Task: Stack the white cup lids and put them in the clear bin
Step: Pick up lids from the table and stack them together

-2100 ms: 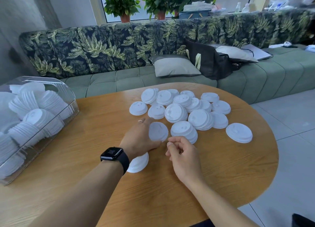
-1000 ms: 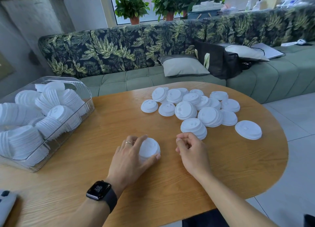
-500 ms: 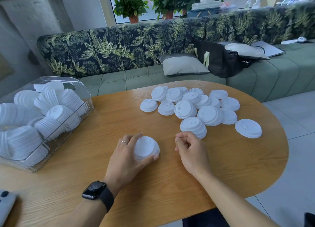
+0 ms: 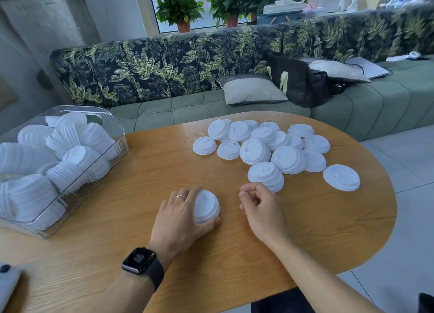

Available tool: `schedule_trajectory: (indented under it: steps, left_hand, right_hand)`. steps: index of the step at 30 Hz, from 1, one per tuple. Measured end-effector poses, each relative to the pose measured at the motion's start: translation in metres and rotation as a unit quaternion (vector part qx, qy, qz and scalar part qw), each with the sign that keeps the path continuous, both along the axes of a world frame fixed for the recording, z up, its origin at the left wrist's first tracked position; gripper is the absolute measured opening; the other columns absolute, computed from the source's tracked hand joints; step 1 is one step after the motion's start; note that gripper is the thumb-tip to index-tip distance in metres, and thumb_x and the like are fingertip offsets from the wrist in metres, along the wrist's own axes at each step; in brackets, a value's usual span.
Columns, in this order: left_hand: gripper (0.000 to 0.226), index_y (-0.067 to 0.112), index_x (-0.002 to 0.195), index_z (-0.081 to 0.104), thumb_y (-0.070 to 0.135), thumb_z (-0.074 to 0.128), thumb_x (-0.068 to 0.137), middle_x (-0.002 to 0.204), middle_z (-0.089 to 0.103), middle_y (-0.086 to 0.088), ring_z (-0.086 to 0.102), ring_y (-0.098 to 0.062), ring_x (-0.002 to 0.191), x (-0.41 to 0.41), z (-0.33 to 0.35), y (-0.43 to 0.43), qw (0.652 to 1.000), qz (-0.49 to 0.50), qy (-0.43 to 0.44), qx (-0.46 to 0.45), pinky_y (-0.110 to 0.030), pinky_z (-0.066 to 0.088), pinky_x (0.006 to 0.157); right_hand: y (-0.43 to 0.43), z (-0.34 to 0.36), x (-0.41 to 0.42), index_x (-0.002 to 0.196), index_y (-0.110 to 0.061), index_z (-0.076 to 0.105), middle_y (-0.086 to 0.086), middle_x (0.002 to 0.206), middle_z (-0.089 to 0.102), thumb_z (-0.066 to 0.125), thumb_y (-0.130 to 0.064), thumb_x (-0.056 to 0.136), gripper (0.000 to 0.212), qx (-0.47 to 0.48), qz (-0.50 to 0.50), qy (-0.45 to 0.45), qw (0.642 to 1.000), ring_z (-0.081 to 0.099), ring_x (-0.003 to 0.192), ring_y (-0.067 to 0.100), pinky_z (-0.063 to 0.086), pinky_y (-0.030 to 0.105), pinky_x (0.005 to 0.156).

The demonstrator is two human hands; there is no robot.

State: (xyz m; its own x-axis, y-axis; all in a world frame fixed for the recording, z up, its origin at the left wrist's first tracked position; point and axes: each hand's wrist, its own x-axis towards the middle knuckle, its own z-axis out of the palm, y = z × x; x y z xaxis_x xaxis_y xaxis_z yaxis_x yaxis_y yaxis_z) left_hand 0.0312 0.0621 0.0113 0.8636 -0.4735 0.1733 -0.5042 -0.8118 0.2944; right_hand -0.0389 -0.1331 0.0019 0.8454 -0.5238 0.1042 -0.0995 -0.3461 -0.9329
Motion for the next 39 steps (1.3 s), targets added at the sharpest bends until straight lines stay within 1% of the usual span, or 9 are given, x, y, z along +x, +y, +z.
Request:
schedule_trajectory:
  steps: [4, 7, 11, 17, 21, 25, 31, 36, 39]
  left_hand:
    - [0.091, 0.037, 0.148, 0.037, 0.077, 0.065, 0.072, 0.135, 0.049, 0.018, 0.043, -0.008, 0.124, -0.001, 0.001, 0.001, 0.998, -0.008, 0.01, -0.066, -0.025, 0.043, 0.093]
    - [0.094, 0.031, 0.147, 0.041, 0.075, 0.067, 0.068, 0.13, 0.048, 0.022, 0.042, -0.001, 0.122, -0.004, 0.002, 0.0, 0.984, -0.043, 0.034, -0.169, -0.011, 0.036, 0.091]
    - [0.093, 0.033, 0.147, 0.041, 0.072, 0.074, 0.069, 0.134, 0.044, 0.027, 0.039, 0.002, 0.129, -0.009, 0.001, 0.002, 0.974, -0.079, 0.055, -0.204, 0.0, 0.028, 0.097]
    - [0.092, 0.036, 0.145, 0.041, 0.064, 0.081, 0.068, 0.137, 0.045, 0.029, 0.043, 0.004, 0.131, -0.014, 0.0, 0.001, 0.97, -0.082, 0.066, -0.22, -0.004, 0.033, 0.099]
    - [0.088, 0.035, 0.143, 0.043, 0.057, 0.086, 0.069, 0.136, 0.049, 0.022, 0.047, -0.002, 0.131, -0.016, 0.0, -0.001, 0.962, -0.092, 0.07, -0.246, -0.024, 0.045, 0.104]
    - [0.086, 0.035, 0.141, 0.044, 0.051, 0.088, 0.069, 0.137, 0.051, 0.018, 0.048, -0.006, 0.131, -0.017, 0.0, -0.002, 0.96, -0.095, 0.063, -0.255, -0.035, 0.049, 0.102]
    - [0.084, 0.032, 0.141, 0.044, 0.048, 0.088, 0.071, 0.136, 0.052, 0.018, 0.05, -0.007, 0.131, -0.022, -0.001, -0.003, 0.955, -0.097, 0.06, -0.273, -0.036, 0.05, 0.101]
    - [0.085, 0.032, 0.143, 0.042, 0.047, 0.087, 0.073, 0.137, 0.05, 0.019, 0.049, -0.007, 0.13, -0.023, -0.002, -0.008, 0.957, -0.103, 0.056, -0.265, -0.026, 0.046, 0.101]
    - [0.086, 0.033, 0.144, 0.039, 0.048, 0.086, 0.073, 0.138, 0.046, 0.021, 0.048, -0.001, 0.128, -0.022, -0.002, -0.008, 0.962, -0.114, 0.051, -0.244, -0.012, 0.041, 0.098]
  right_hand:
    - [0.009, 0.0, -0.003, 0.107, -0.027, 0.072, -0.009, 0.082, 0.074, 0.068, -0.033, 0.095, 0.014, -0.001, 0.053, 0.019, 0.998, 0.067, 0.078, 0.004, 0.056, 0.025, 0.077]
    - [0.02, 0.008, -0.007, 0.116, -0.024, 0.071, -0.006, 0.085, 0.078, 0.07, -0.043, 0.094, 0.029, 0.09, 0.107, 0.016, 0.99, 0.073, 0.084, 0.005, 0.057, 0.027, 0.085]
    - [0.024, 0.019, -0.009, 0.115, -0.025, 0.07, -0.003, 0.087, 0.08, 0.076, -0.038, 0.09, 0.028, 0.165, 0.157, 0.019, 0.973, 0.077, 0.077, 0.013, 0.054, 0.02, 0.073]
    - [0.024, 0.024, -0.008, 0.118, -0.016, 0.071, 0.005, 0.095, 0.081, 0.078, -0.024, 0.09, 0.03, 0.237, 0.179, 0.029, 0.954, 0.075, 0.075, 0.016, 0.059, 0.023, 0.07]
    - [0.022, 0.017, -0.003, 0.108, -0.005, 0.072, 0.005, 0.092, 0.075, 0.069, -0.047, 0.093, 0.044, 0.29, 0.174, 0.034, 0.941, 0.07, 0.084, 0.02, 0.059, 0.037, 0.079]
    - [0.021, 0.015, -0.001, 0.101, 0.0, 0.069, 0.009, 0.09, 0.068, 0.056, -0.032, 0.104, 0.035, 0.384, 0.169, 0.029, 0.907, 0.064, 0.082, 0.019, 0.055, 0.031, 0.072]
    - [0.016, 0.017, -0.002, 0.116, 0.015, 0.061, 0.016, 0.1, 0.065, 0.054, -0.029, 0.104, 0.047, 0.433, 0.189, 0.027, 0.881, 0.063, 0.09, 0.023, 0.054, 0.033, 0.079]
    - [0.016, 0.017, -0.004, 0.116, 0.001, 0.067, 0.012, 0.096, 0.066, 0.048, -0.03, 0.106, 0.039, 0.452, 0.206, 0.017, 0.868, 0.063, 0.082, 0.019, 0.05, 0.032, 0.068]
    - [0.017, 0.017, -0.005, 0.111, -0.003, 0.066, 0.009, 0.091, 0.068, 0.069, -0.035, 0.094, 0.036, 0.421, 0.217, 0.019, 0.881, 0.065, 0.078, 0.016, 0.048, 0.031, 0.065]
